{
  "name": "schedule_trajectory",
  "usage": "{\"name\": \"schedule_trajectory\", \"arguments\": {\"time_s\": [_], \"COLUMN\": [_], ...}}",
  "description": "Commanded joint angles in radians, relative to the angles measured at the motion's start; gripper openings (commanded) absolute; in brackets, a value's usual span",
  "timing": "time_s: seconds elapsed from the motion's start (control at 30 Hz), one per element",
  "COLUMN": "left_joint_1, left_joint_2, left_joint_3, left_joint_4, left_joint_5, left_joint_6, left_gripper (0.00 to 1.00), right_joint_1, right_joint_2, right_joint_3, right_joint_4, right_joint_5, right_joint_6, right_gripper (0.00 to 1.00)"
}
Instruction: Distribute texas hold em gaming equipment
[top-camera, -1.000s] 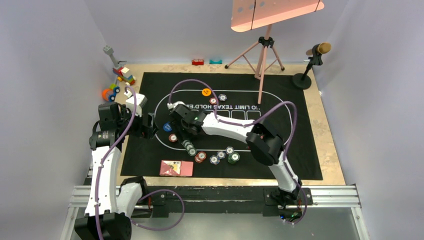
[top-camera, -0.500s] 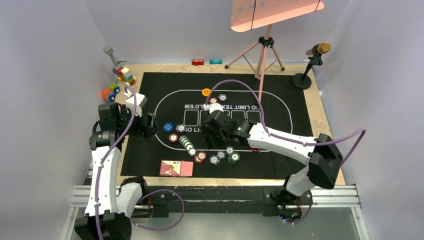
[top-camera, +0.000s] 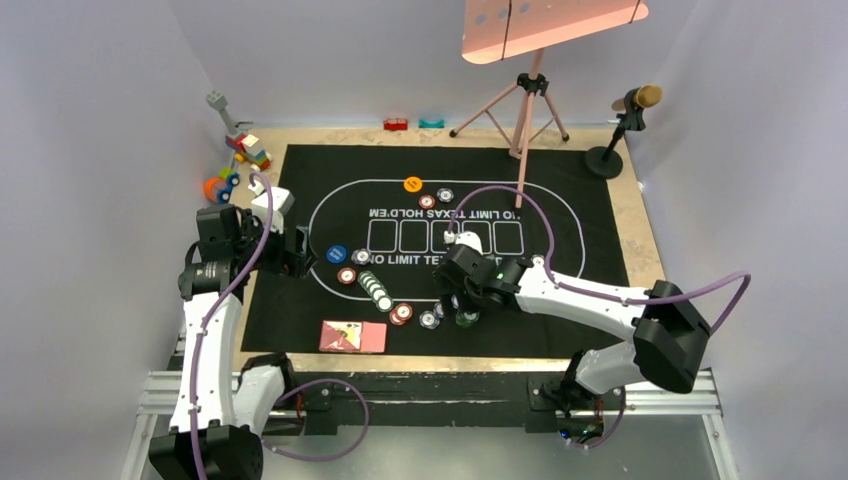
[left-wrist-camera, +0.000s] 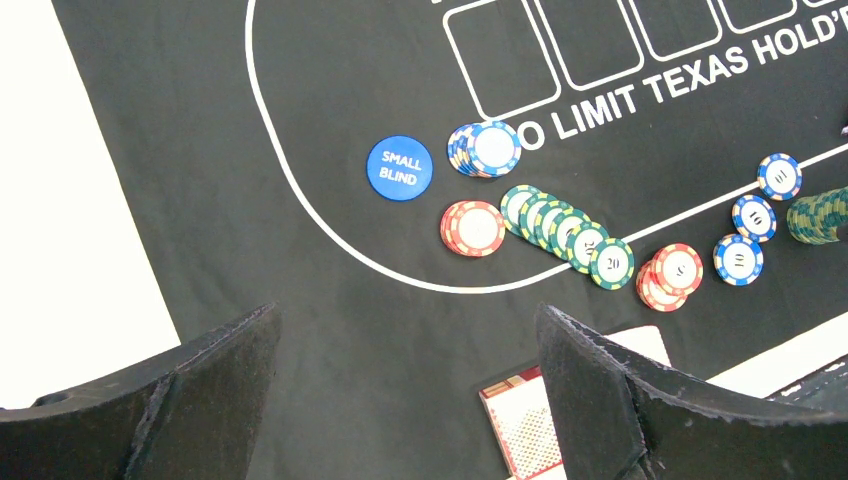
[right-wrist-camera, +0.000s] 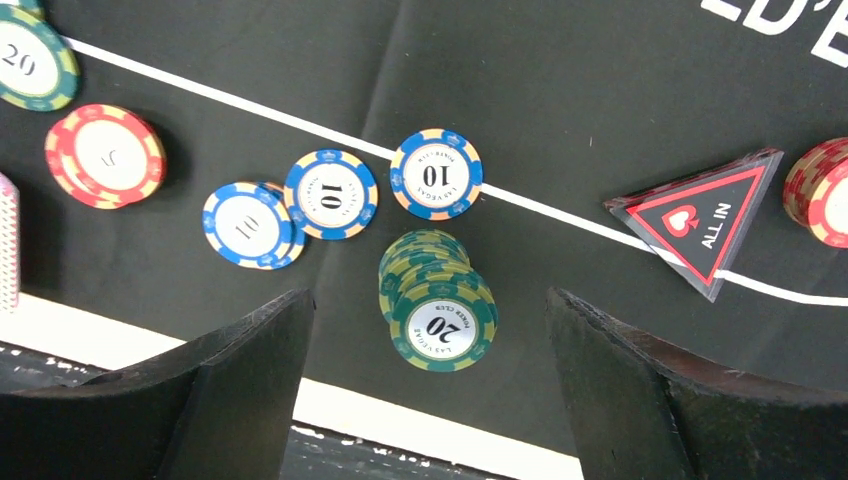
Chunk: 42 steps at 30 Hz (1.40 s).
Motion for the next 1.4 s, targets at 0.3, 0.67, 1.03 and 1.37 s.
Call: {"name": "schedule_trajectory", "arguments": {"time_s": [0.3, 0.67, 1.03, 1.37], "left_joint_1": [0.008, 0.009, 0.010, 0.009], "left_joint_2": [-0.005, -0.006, -0.004, -0.004], "left_joint_3": [-0.009, -0.009, -0.010, -0.010], "left_joint_4": [0.037, 0.037, 0.038, 0.037], "left_joint_5": [0.017, 0.018, 0.017, 0.017], "left_joint_6": [0.006, 0.006, 0.006, 0.007], "left_gripper": [1.00, 1.00, 1.00, 1.00], "right_joint_1": [-0.019, -0.035, -0.054, -0.212], "right_joint_2": [0.045, 0.059, 0.028, -0.064], "right_joint_3": [-0.072, -0.102, -0.096, 0.009], "right_joint_4": [0.102, 0.127, 0.120, 0.059], "right_joint_5": [-0.034, -0.060, -0.064, -0.097], "right_joint_6": [0.047, 0.046, 0.035, -0.040], "right_gripper": [0.71, 0.62, 0.35, 0.03]}}
